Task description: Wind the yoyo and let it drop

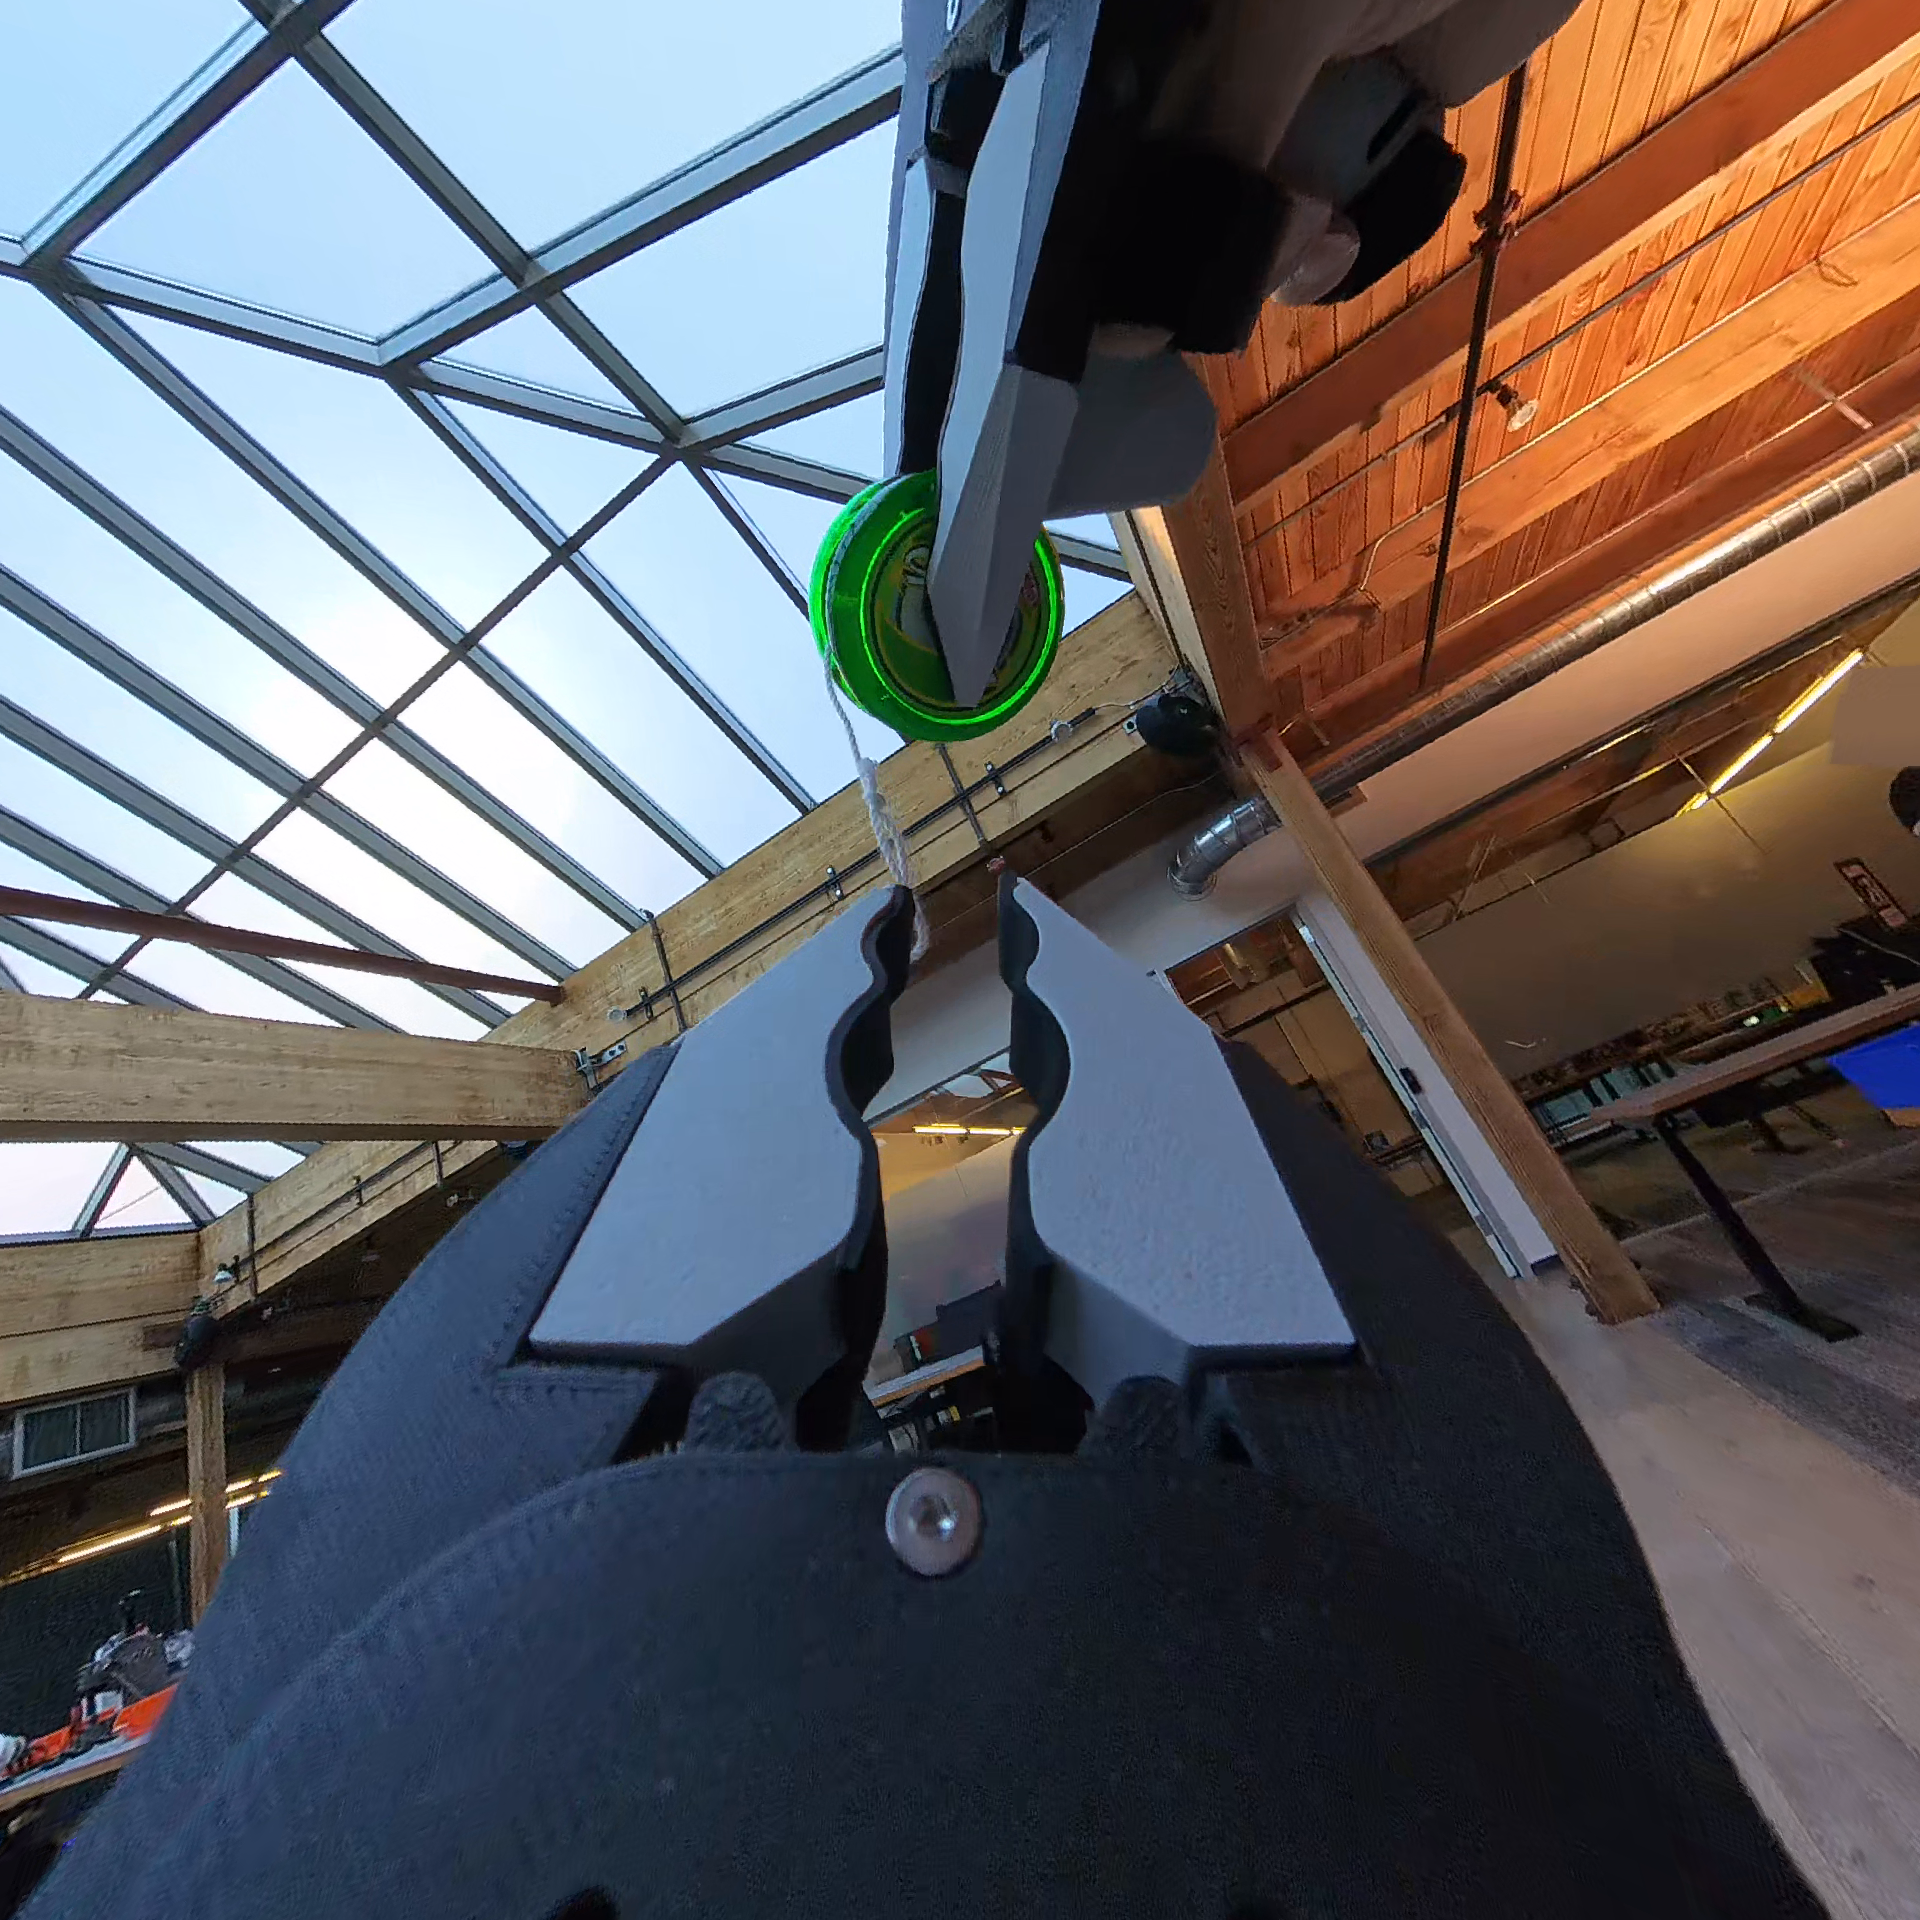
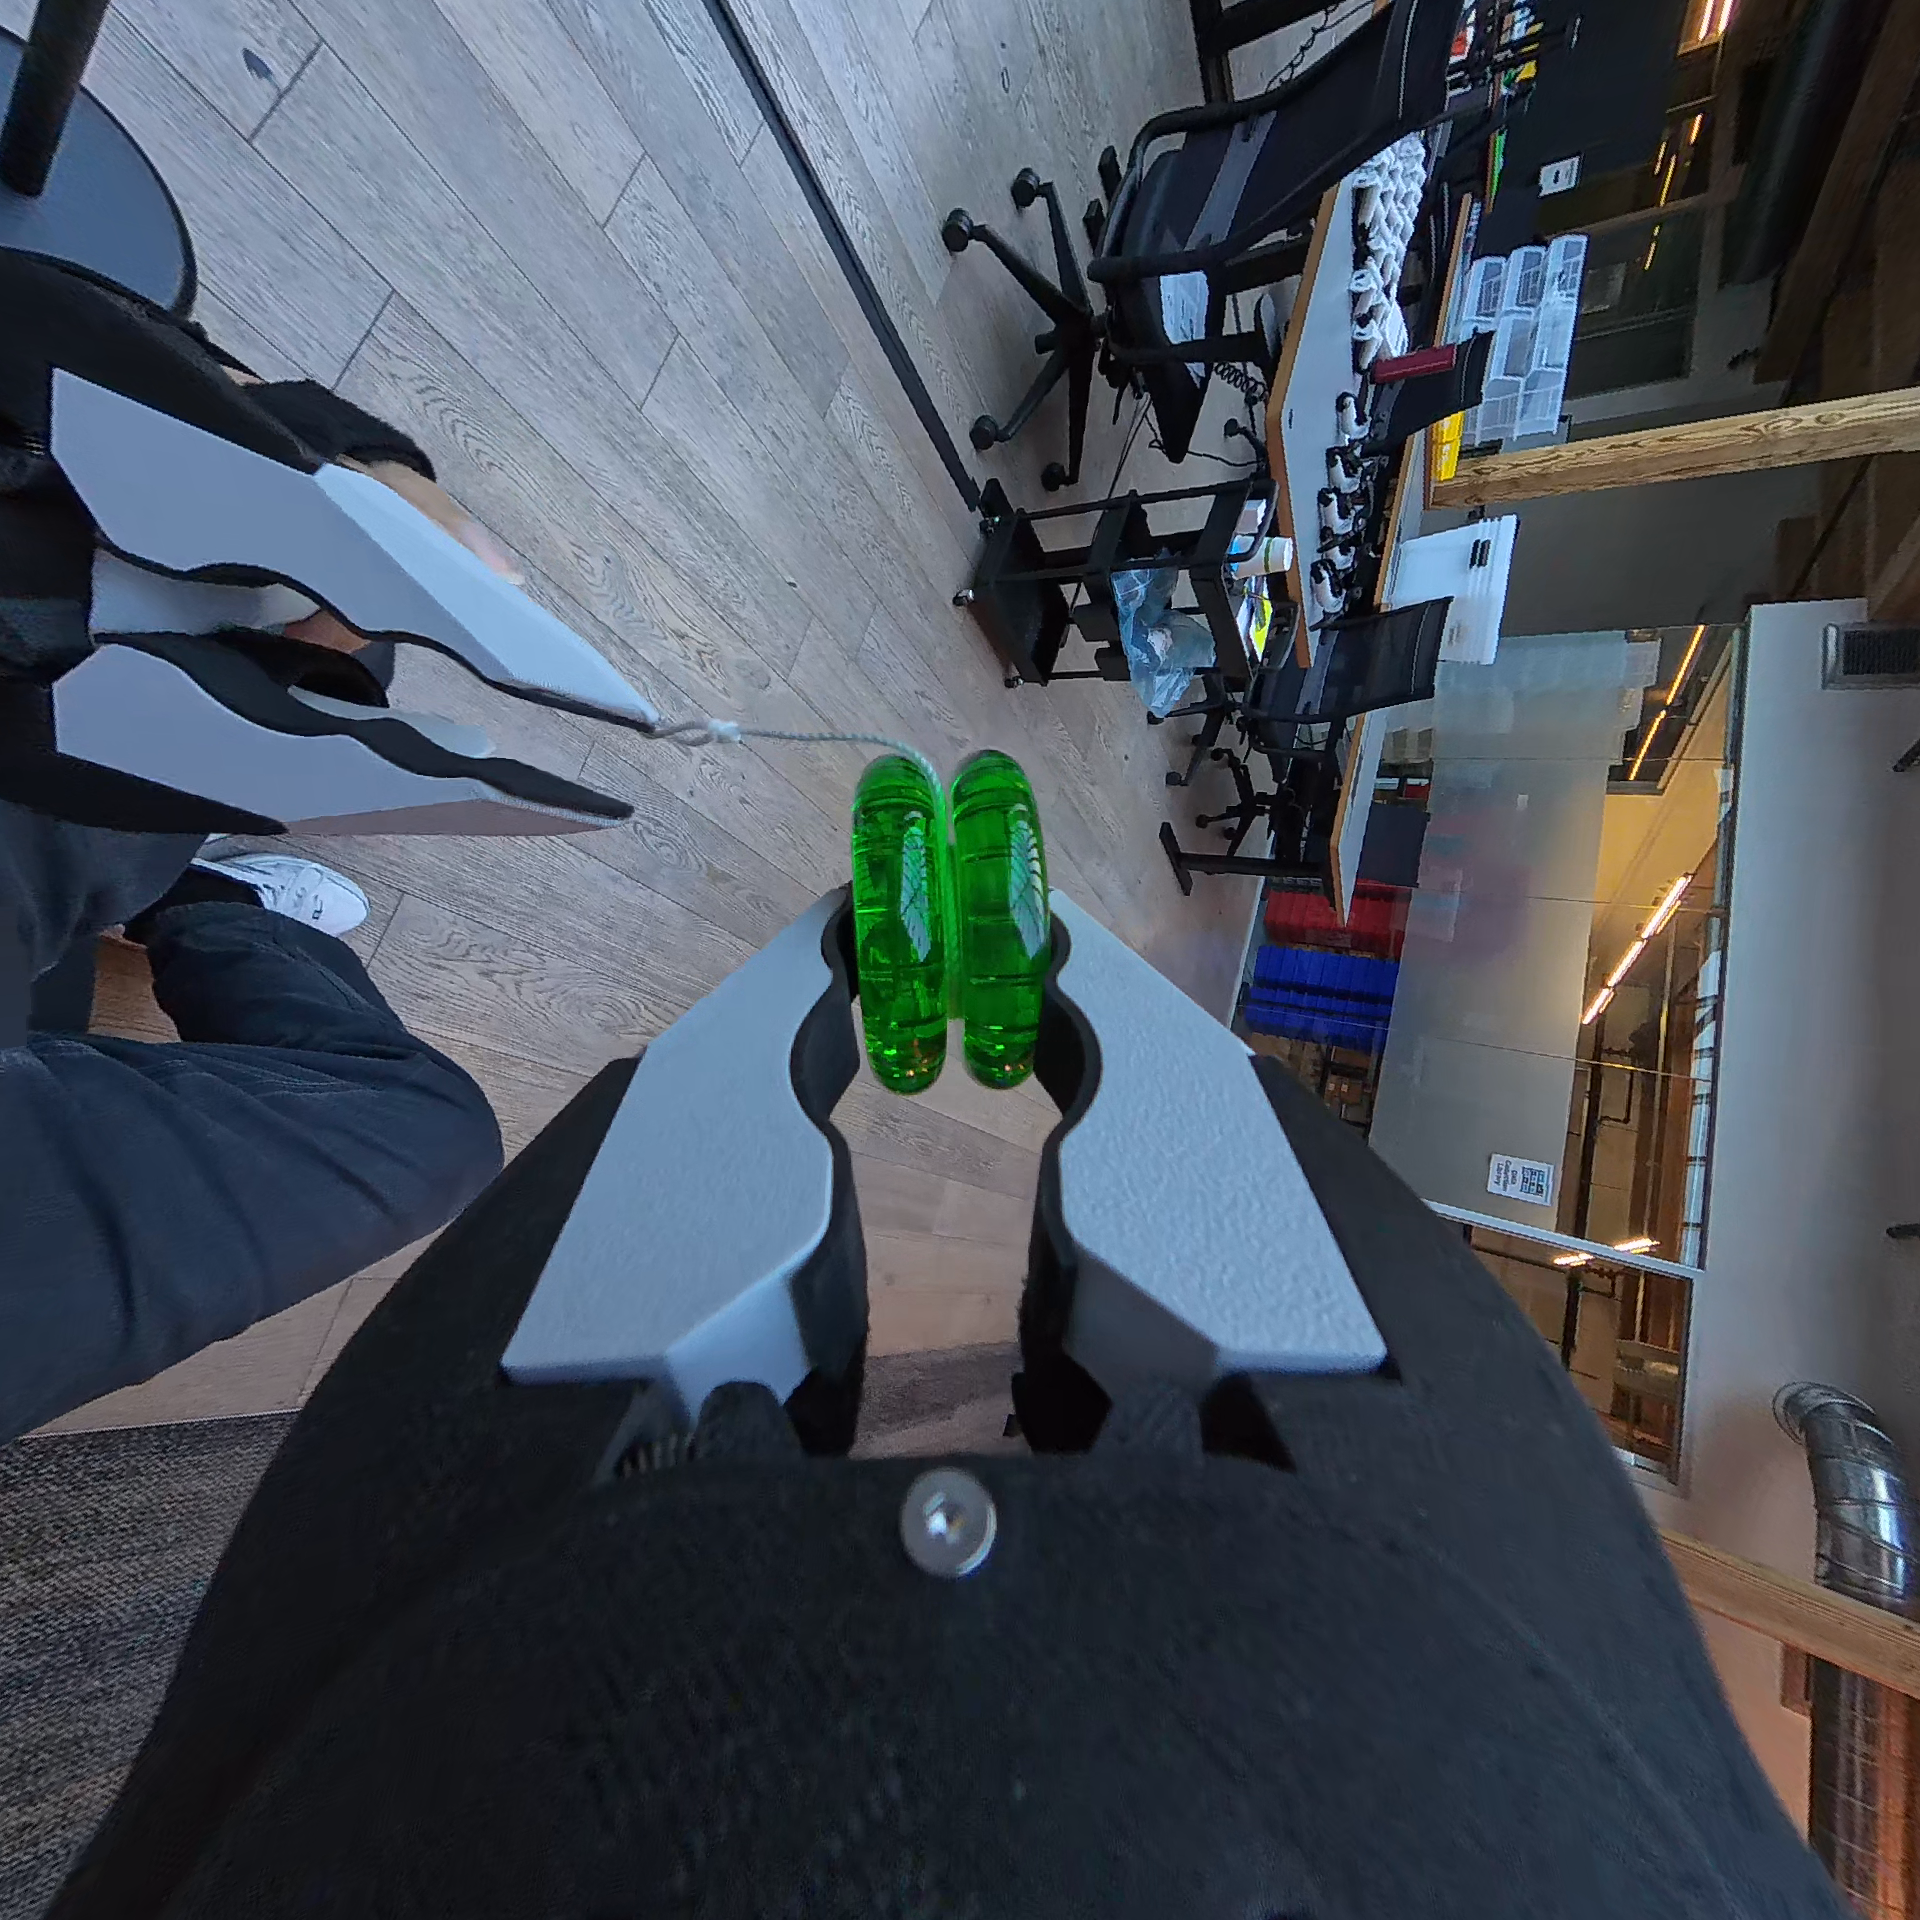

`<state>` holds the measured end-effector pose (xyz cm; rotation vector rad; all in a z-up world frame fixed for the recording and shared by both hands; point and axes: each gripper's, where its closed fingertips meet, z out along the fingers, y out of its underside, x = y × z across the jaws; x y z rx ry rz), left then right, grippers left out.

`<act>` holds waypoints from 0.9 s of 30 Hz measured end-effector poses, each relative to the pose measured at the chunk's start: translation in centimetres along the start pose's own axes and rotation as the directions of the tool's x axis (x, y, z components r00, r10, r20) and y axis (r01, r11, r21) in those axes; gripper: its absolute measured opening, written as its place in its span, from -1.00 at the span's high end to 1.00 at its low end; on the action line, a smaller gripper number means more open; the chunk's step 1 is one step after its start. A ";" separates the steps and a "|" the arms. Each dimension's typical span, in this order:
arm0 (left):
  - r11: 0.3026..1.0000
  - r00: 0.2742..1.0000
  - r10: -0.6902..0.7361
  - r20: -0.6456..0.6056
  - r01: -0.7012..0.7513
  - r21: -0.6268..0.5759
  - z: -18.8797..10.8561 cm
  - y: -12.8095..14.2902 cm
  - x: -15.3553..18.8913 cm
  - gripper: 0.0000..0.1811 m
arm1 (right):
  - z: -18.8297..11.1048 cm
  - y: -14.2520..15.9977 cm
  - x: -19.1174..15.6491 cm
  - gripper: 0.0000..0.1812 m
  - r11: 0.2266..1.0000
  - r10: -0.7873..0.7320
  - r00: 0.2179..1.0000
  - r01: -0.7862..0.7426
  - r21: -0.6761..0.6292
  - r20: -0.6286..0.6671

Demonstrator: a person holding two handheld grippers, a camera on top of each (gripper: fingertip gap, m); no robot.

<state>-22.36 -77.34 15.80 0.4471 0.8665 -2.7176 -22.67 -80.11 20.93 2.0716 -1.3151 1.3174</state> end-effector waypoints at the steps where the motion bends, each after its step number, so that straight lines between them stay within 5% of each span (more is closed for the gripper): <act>1: 1.000 1.000 -0.003 0.000 0.003 -0.001 0.0 0.0 0.0 0.84 | 0.0 0.0 -0.1 0.69 1.000 -0.001 1.000 0.001 0.000 0.000; 27: 0.996 0.996 -0.089 0.010 0.089 0.025 -0.2 -0.7 -1.2 0.91 | 0.1 -0.6 -1.1 0.69 1.000 -0.024 0.999 0.024 0.010 0.021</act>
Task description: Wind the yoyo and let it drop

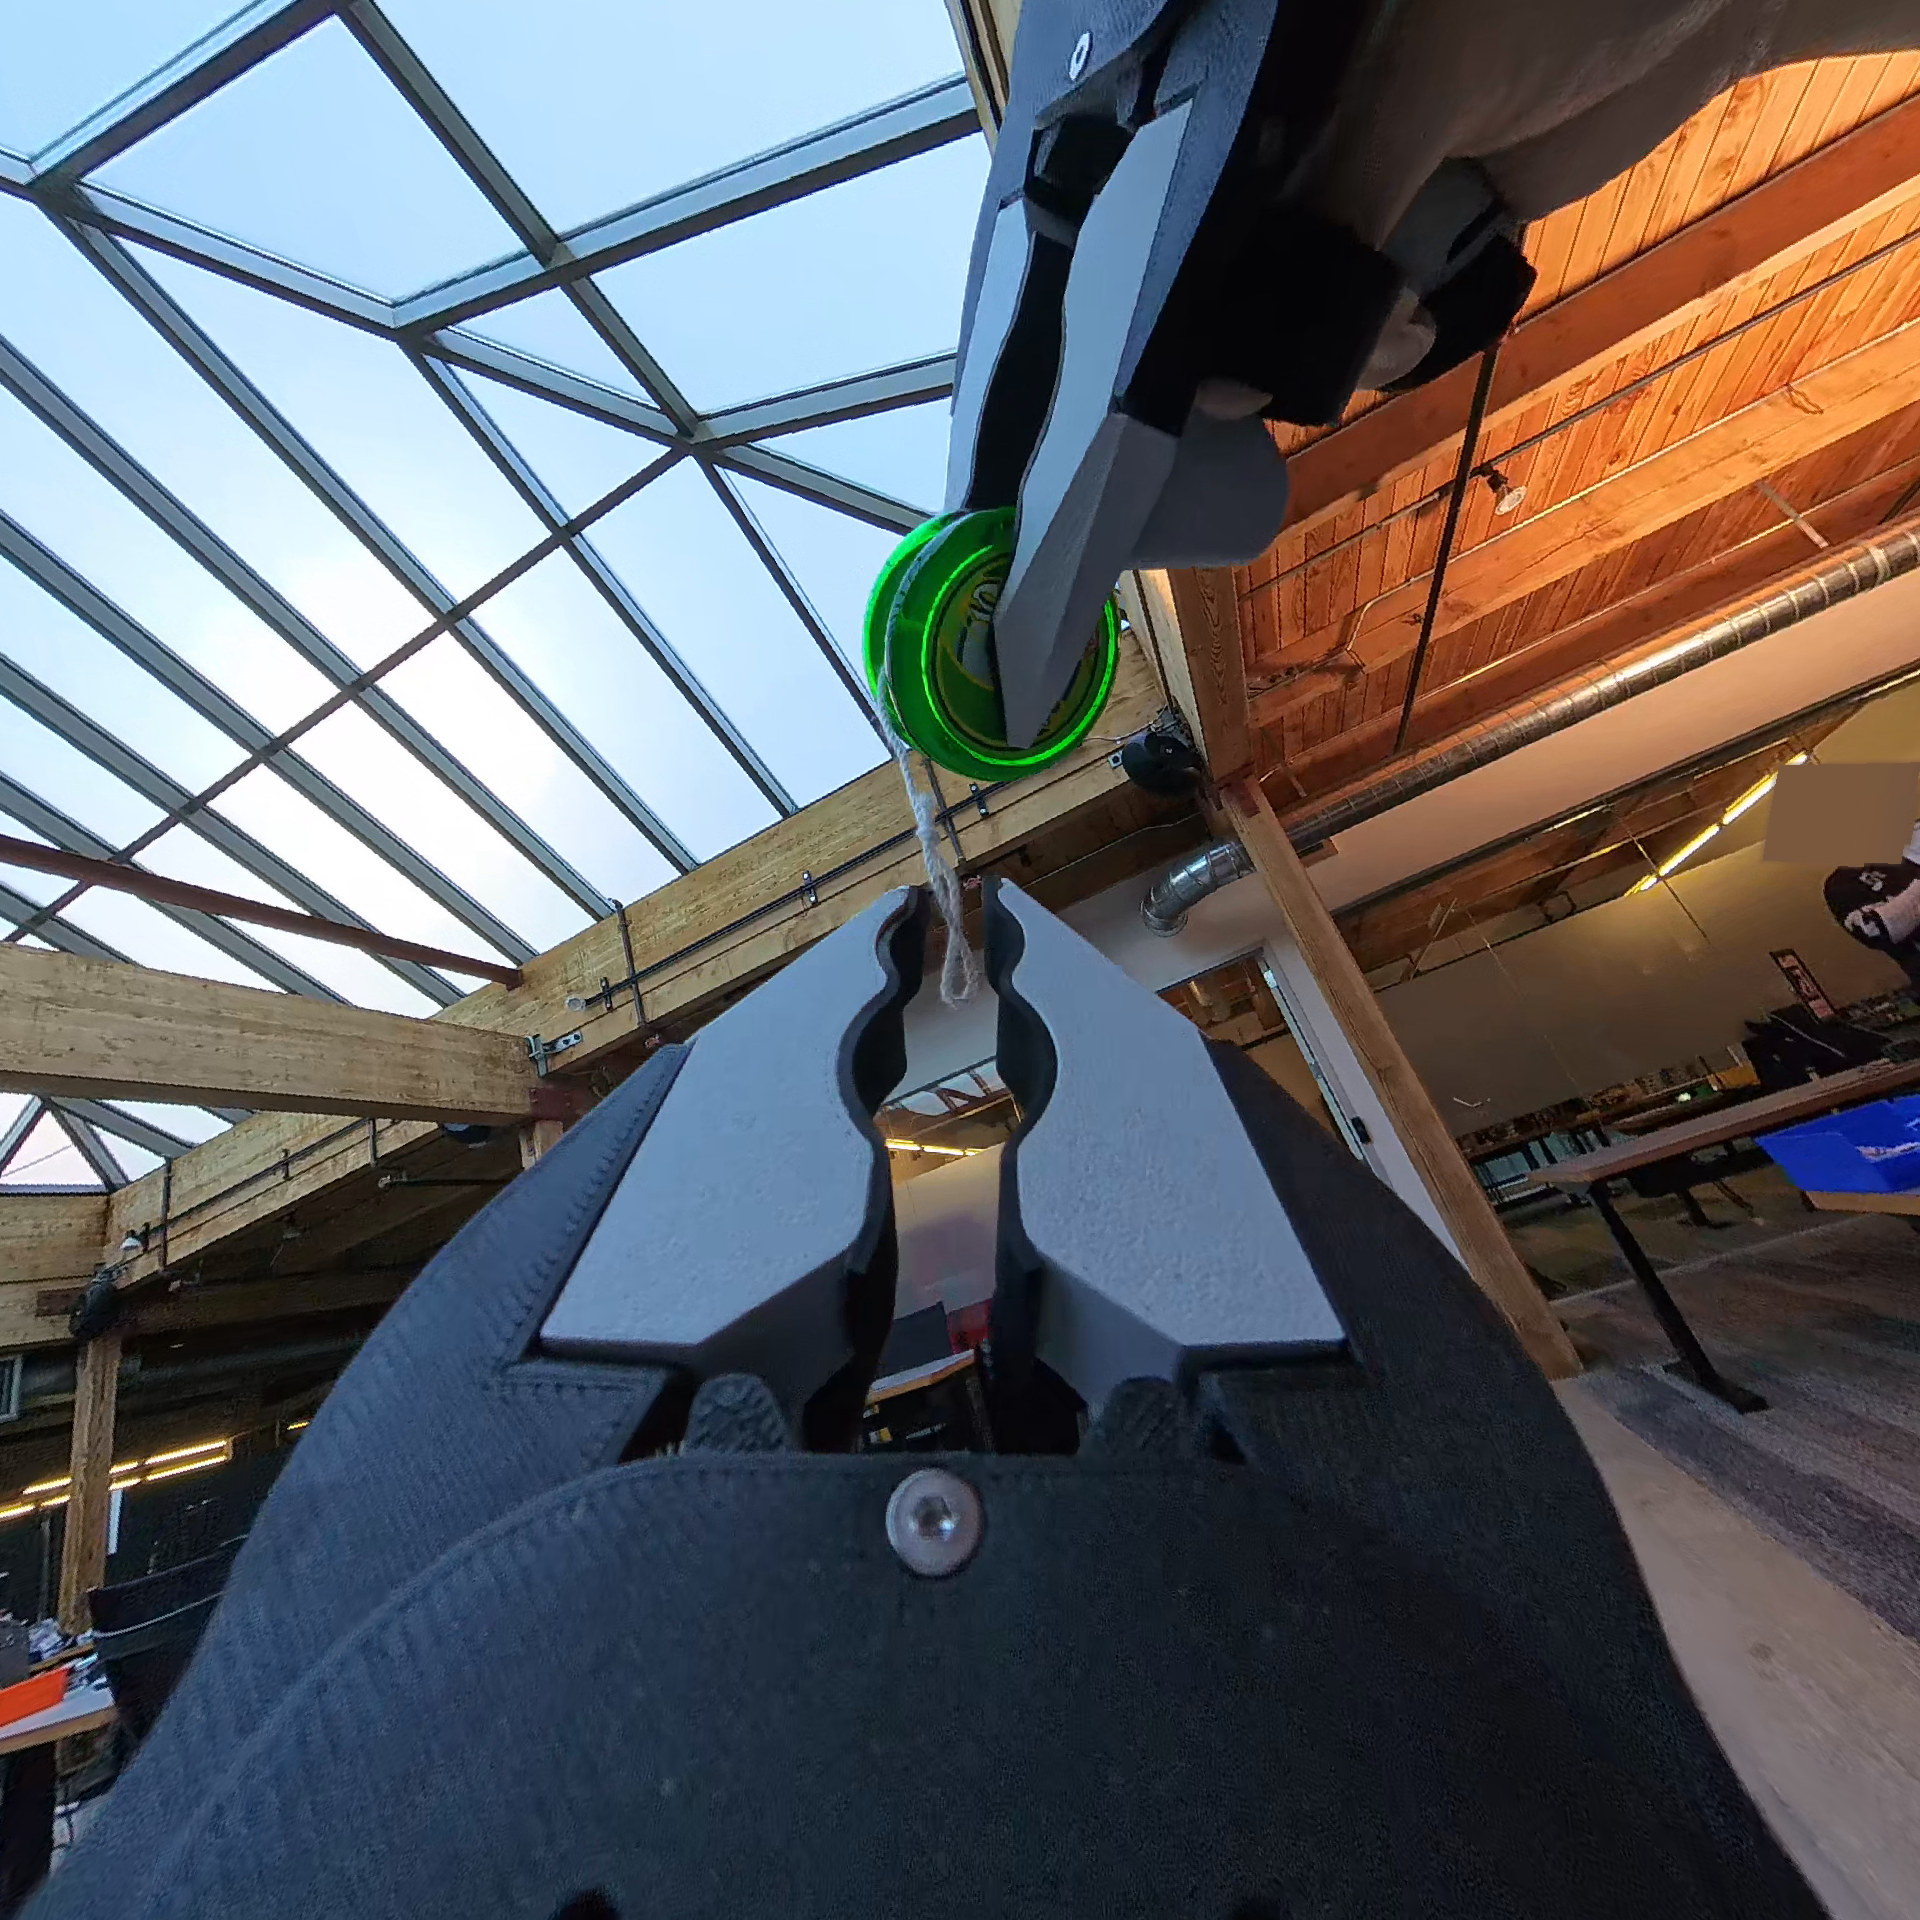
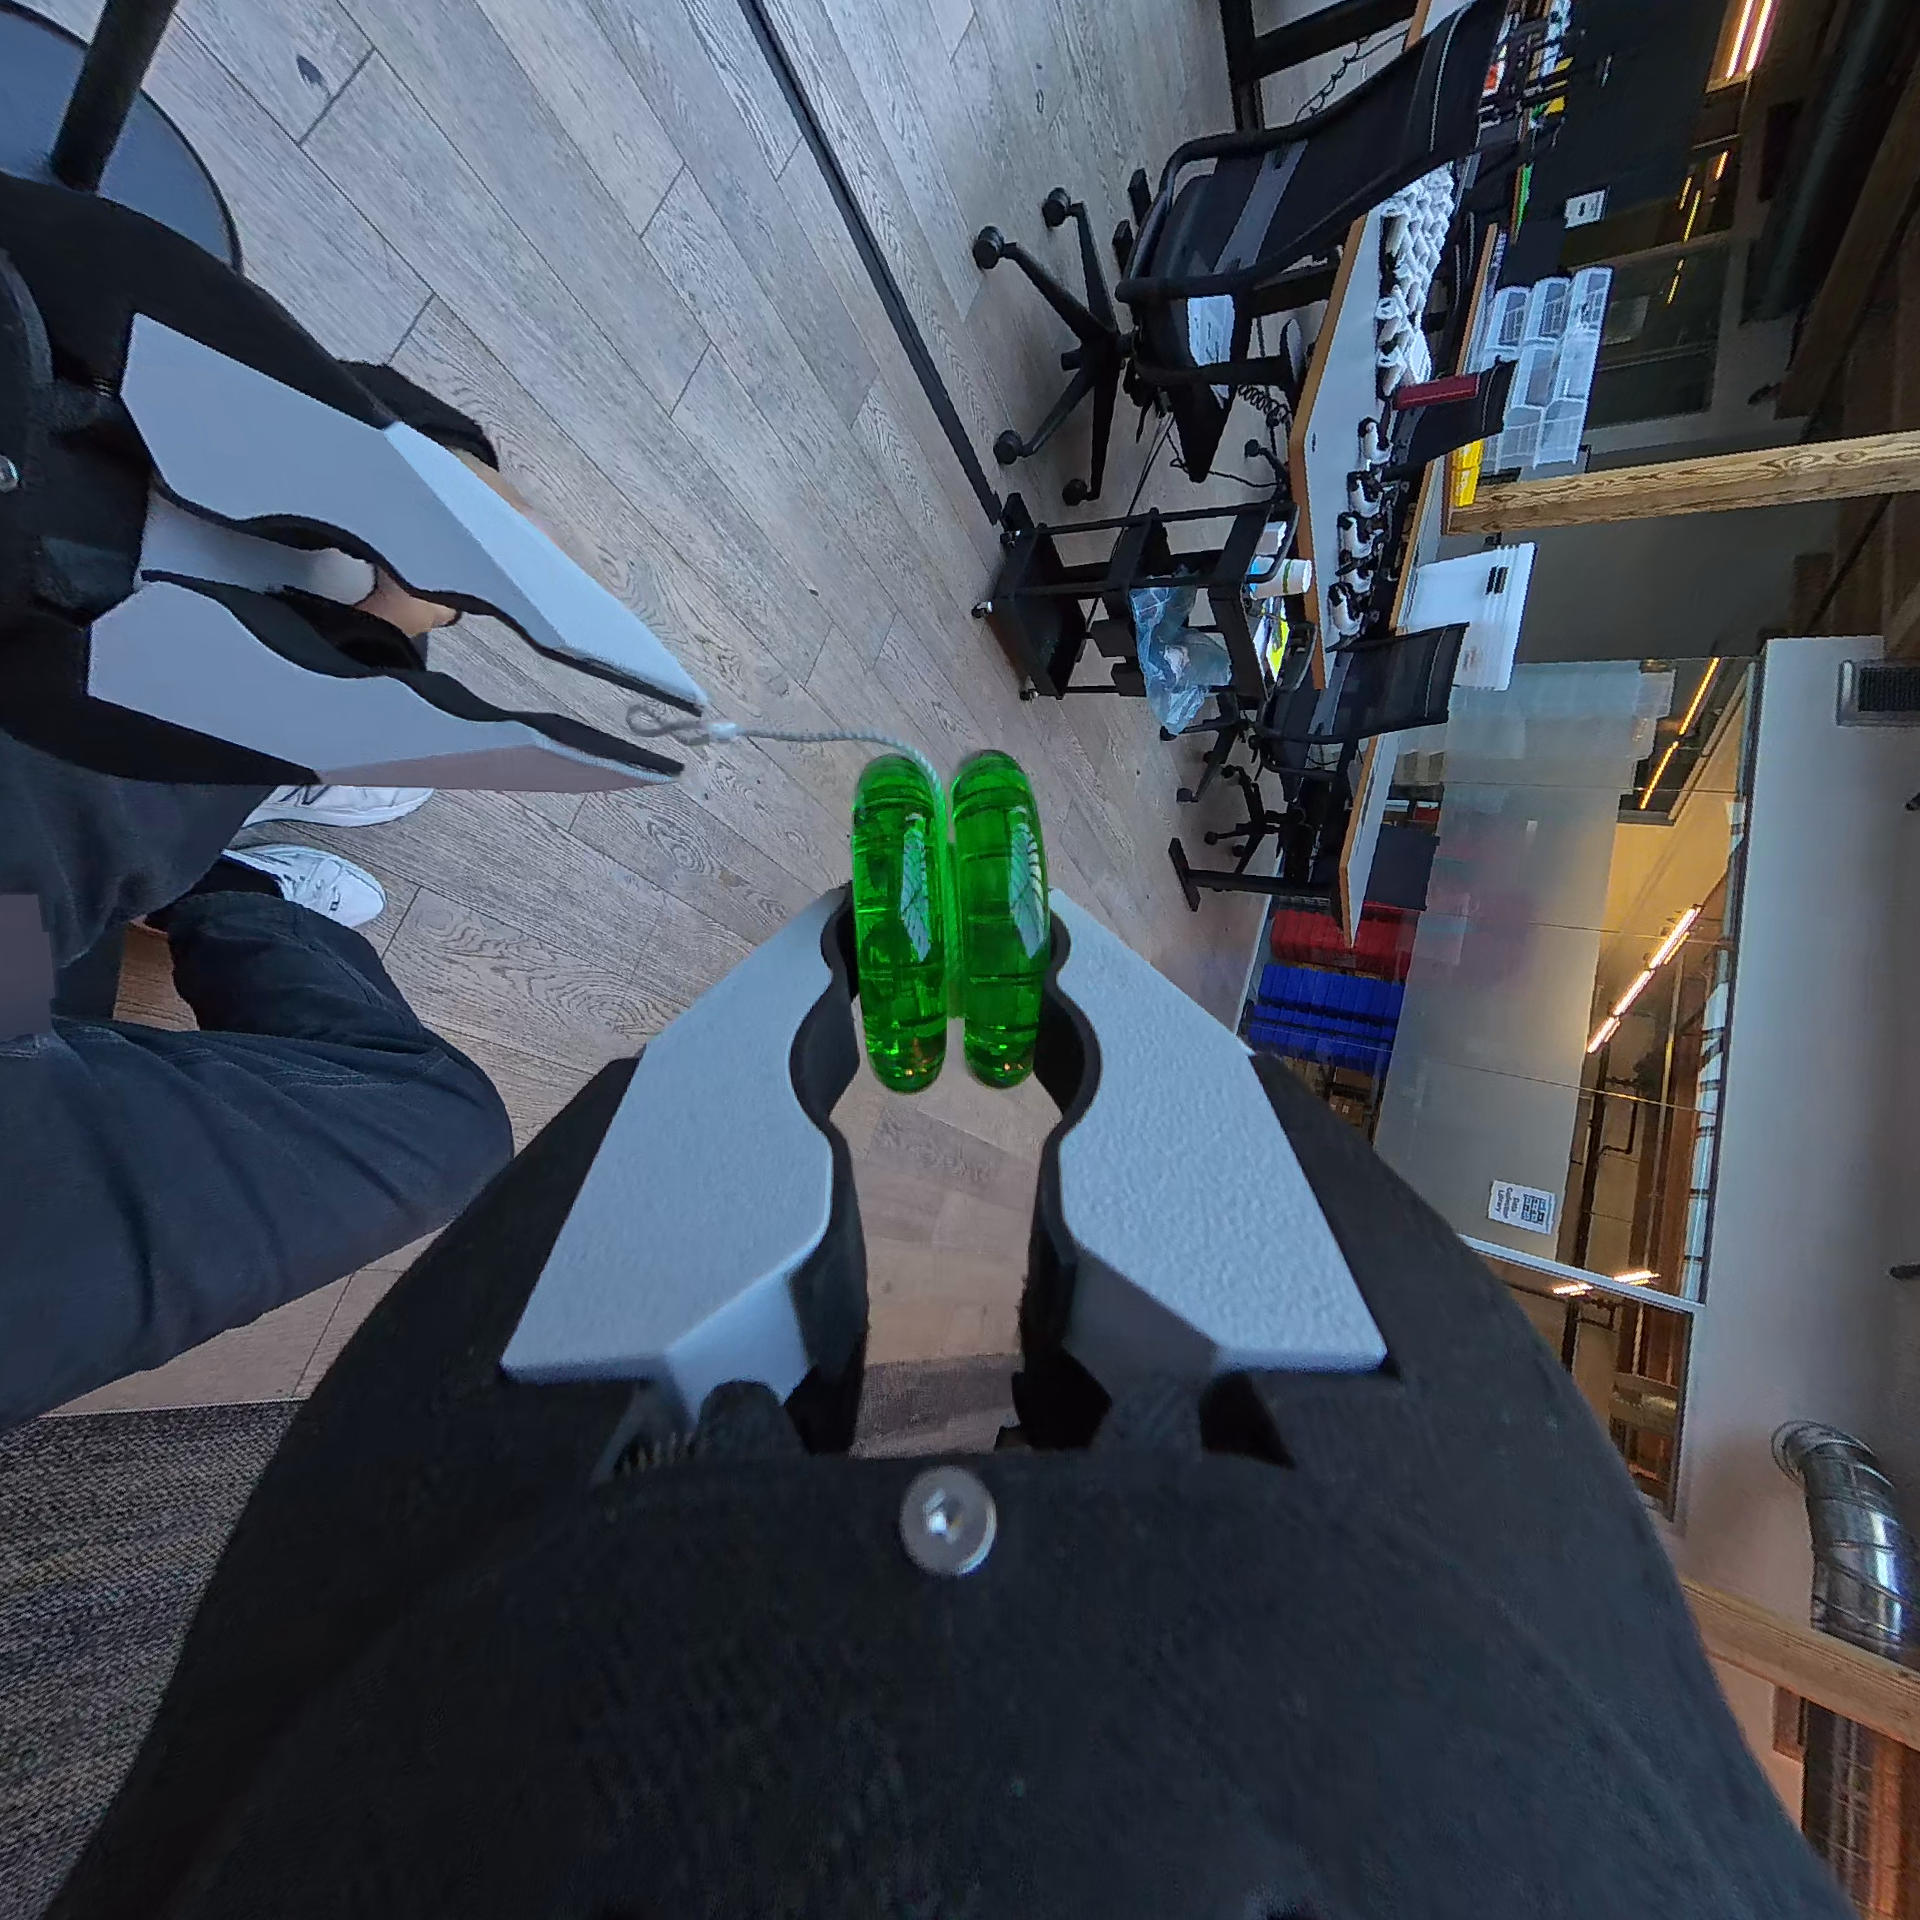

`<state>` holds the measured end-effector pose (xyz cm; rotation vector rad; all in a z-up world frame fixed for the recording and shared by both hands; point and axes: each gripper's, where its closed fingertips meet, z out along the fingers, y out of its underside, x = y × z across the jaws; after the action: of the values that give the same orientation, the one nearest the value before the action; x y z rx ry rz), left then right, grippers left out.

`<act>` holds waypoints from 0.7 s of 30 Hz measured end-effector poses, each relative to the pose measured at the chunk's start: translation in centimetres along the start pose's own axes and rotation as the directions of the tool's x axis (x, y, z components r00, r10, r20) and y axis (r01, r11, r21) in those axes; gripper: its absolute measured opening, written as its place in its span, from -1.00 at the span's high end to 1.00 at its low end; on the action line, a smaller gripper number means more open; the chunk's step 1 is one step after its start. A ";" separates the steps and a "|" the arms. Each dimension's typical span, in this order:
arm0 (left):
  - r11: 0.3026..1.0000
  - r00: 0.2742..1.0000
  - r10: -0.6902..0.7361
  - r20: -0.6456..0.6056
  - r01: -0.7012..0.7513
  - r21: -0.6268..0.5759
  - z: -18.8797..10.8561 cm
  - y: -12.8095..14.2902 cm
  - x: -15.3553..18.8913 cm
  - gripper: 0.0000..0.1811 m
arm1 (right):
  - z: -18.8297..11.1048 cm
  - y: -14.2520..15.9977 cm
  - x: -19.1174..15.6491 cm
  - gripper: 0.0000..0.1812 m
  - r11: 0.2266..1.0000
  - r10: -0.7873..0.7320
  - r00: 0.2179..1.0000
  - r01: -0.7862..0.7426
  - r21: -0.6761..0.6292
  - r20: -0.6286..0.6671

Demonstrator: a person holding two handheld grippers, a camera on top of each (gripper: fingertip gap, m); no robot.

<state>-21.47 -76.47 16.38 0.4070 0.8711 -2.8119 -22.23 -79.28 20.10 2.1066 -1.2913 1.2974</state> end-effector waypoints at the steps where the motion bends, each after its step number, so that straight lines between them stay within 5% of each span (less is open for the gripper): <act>1: 1.000 1.000 0.002 0.000 -0.002 0.005 0.0 -0.1 0.0 0.92 | 0.0 0.1 0.0 0.68 1.000 0.001 1.000 -0.001 -0.003 0.000; 21: 0.988 0.987 -0.153 -0.045 0.152 -0.012 0.0 0.1 0.0 0.98 | -0.2 0.4 0.1 0.69 1.000 0.003 1.000 -0.003 0.000 -0.002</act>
<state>-21.42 -76.51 16.34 0.4219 0.9624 -2.9472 -22.65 -79.42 20.23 2.1036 -1.2936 1.3006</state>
